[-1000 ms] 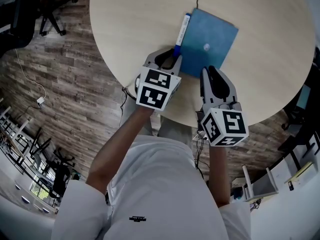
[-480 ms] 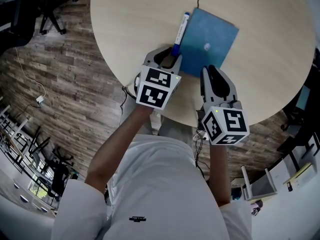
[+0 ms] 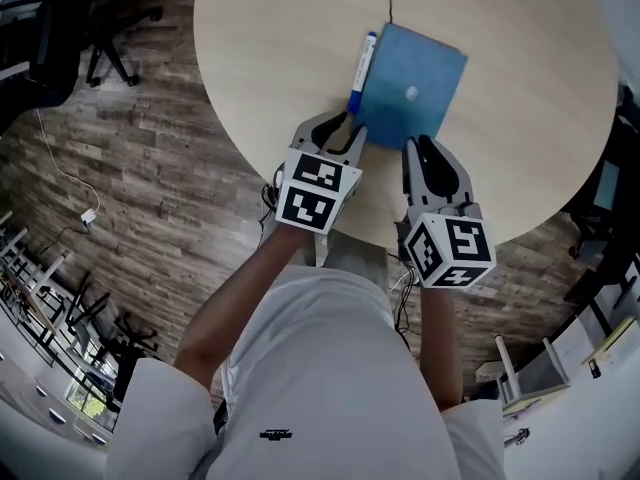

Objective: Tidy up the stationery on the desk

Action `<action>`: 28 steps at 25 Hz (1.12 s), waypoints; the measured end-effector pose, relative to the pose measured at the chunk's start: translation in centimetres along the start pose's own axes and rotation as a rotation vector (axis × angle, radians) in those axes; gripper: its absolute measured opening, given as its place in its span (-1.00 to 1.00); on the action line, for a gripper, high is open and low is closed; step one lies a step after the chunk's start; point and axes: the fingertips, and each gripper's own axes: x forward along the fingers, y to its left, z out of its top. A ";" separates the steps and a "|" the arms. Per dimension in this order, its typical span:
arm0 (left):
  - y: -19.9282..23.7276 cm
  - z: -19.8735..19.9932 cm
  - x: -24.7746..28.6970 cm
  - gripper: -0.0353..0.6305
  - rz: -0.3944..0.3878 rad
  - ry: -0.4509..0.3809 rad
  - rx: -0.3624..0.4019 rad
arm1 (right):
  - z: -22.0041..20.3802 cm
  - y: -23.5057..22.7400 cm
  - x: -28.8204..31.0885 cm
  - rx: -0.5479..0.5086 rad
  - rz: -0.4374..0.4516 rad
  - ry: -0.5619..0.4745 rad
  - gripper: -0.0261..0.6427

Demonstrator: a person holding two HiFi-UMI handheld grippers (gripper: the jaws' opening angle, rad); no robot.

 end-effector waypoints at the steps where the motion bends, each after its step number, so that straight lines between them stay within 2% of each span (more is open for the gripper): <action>1: -0.2 0.1 -0.9 -0.56 -0.007 -0.007 -0.003 | 0.2 0.4 -0.6 0.005 -0.009 -0.008 -0.66; 6: -2.1 1.4 -6.6 -0.56 -0.039 -0.067 0.003 | 0.8 2.2 -4.1 -0.020 -0.079 -0.032 -0.67; 9: -3.7 1.8 -10.7 -0.56 -0.096 -0.099 0.015 | 1.0 4.3 -6.4 -0.058 -0.107 -0.041 -0.70; 12: -5.3 1.9 -15.7 -0.73 -0.152 -0.143 -0.008 | 1.2 6.5 -9.0 -0.088 -0.129 -0.063 -0.70; 17: -6.4 1.7 -22.7 -0.80 -0.181 -0.215 0.011 | 1.8 9.8 -12.3 -0.108 -0.164 -0.101 -0.70; 21: -6.7 1.6 -26.1 -0.81 -0.205 -0.246 0.028 | 2.6 12.6 -14.5 -0.107 -0.173 -0.146 -0.70; 24: -7.1 1.4 -28.1 -0.81 -0.221 -0.249 0.045 | 2.5 14.8 -16.6 -0.066 -0.192 -0.190 -0.72; 28: -7.5 1.4 -30.1 -0.81 -0.234 -0.261 0.099 | 1.4 18.1 -19.0 -0.077 -0.223 -0.231 -0.76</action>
